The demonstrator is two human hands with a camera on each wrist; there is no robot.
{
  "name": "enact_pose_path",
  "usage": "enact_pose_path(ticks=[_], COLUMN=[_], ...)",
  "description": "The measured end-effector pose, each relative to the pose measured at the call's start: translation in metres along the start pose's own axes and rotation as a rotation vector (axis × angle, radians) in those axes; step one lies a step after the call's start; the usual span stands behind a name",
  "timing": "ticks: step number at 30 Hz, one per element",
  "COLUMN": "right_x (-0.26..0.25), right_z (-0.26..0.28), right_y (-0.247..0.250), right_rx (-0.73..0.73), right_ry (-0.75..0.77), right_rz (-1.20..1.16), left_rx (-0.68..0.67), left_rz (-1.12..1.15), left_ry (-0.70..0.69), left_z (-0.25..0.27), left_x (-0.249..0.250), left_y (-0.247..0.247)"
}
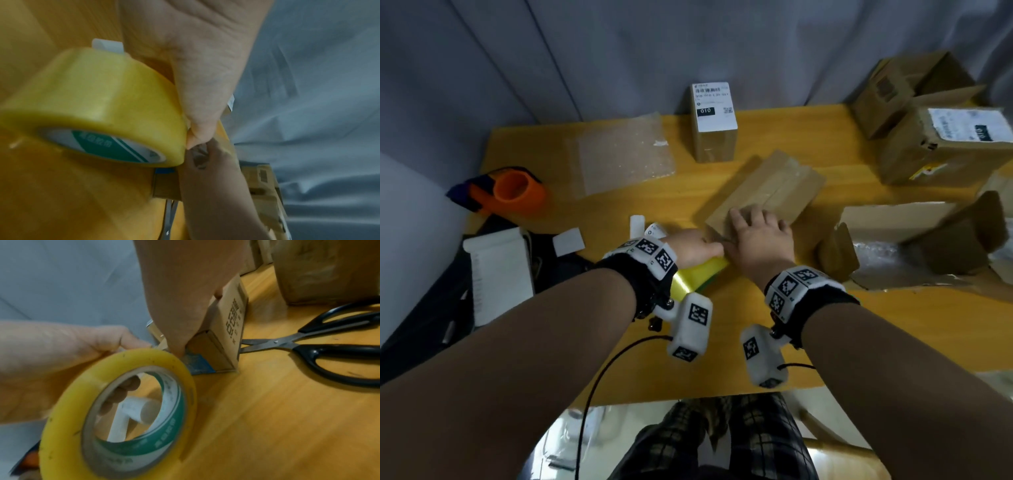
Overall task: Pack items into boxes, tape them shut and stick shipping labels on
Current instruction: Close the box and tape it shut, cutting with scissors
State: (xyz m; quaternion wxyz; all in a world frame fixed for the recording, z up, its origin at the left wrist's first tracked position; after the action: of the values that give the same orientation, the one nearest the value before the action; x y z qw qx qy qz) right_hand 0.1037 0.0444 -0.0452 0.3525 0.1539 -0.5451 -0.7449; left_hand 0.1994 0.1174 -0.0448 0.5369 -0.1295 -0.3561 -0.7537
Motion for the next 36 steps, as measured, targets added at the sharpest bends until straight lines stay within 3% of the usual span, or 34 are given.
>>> enact_pose_path(ticks=[4,9,16,22,26,32,36], right_x=[0.028,0.035,0.031,0.028,0.042,0.075,0.067], right_z=[-0.024,-0.041,-0.046,-0.045,-0.036,0.005,0.023], right_y=[-0.014,-0.020,-0.020,-0.018,-0.003,0.021,-0.012], right_rx=[-0.078,-0.073,-0.050,-0.099,-0.139,0.013,-0.147], right_ry=[-0.052,-0.100,-0.109,-0.099,-0.028,-0.086,-0.062], right_rz=[0.052,0.001,0.007,-0.066,-0.203,-0.411,-0.291], left_rx=[0.162,0.161,0.200,0.281,0.318,0.401,0.416], left_rz=[0.059,0.000,-0.208,-0.209,-0.183,-0.386,-0.456], left_ry=[0.037,-0.022,0.031,-0.024,-0.062,-0.172,-0.227], left_z=[-0.020,-0.024,-0.027,-0.030,-0.026,-0.011,0.000], left_x=[0.005,0.012,0.008,0.018,0.015,0.031,0.035], left_y=[0.021,0.022,0.026,0.032,0.030,0.028,0.021])
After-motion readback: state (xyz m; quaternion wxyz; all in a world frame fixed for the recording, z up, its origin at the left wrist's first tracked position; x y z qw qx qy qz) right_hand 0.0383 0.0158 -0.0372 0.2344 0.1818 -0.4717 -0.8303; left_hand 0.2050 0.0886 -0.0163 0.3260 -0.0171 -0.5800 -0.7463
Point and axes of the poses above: each hand's wrist, its own z-axis away from the middle knuckle, its own y-axis out of the back of the hand, x = y × z, the point moved 7 cm from there along -z, towards the middle knuckle, and after that the axes turned 14 degrees about z, right-handed, at the moved point
